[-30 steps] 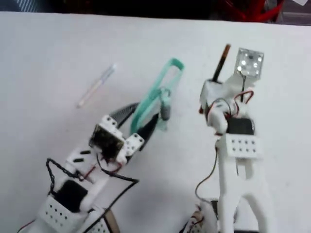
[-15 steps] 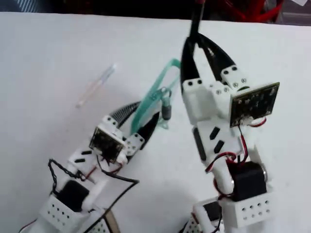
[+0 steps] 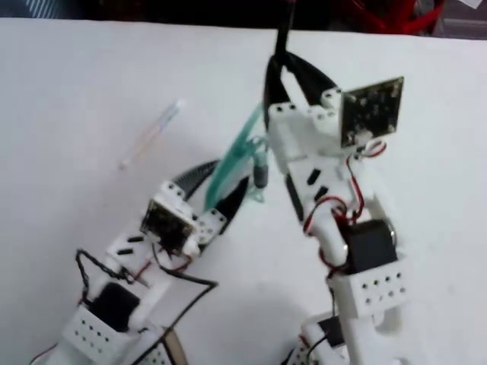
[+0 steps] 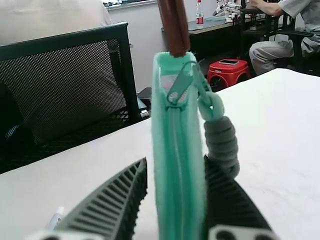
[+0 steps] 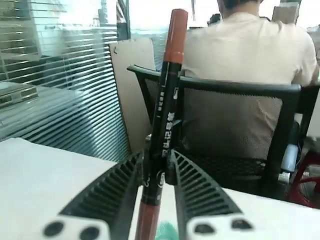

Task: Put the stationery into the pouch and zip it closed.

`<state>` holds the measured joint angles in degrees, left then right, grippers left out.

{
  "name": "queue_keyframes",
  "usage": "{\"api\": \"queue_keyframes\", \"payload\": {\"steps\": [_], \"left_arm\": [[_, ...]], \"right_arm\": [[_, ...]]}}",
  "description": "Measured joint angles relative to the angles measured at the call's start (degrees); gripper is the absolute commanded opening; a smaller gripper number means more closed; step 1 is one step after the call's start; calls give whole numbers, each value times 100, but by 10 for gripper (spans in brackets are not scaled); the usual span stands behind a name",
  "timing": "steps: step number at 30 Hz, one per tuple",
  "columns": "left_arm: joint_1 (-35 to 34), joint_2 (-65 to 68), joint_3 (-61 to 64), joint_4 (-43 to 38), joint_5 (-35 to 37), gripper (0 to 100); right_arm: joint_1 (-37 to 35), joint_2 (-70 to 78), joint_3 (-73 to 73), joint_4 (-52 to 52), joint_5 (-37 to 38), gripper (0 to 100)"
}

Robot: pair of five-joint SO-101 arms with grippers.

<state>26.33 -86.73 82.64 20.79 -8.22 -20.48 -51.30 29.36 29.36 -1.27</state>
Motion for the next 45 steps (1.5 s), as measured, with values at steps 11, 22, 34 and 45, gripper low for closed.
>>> {"api": "queue_keyframes", "payload": {"steps": [11,22,34,45], "left_arm": [[-193,0,0,-185,0,177],[-193,0,0,-185,0,177],[-193,0,0,-193,0,177],[-211,0,0,-193,0,177]], "right_arm": [[-35,-158,721,-879,-97,18],[-167,237,738,-1565,-97,18],[-554,677,738,-396,-141,18],[-985,-281,738,1029,-141,32]]}}
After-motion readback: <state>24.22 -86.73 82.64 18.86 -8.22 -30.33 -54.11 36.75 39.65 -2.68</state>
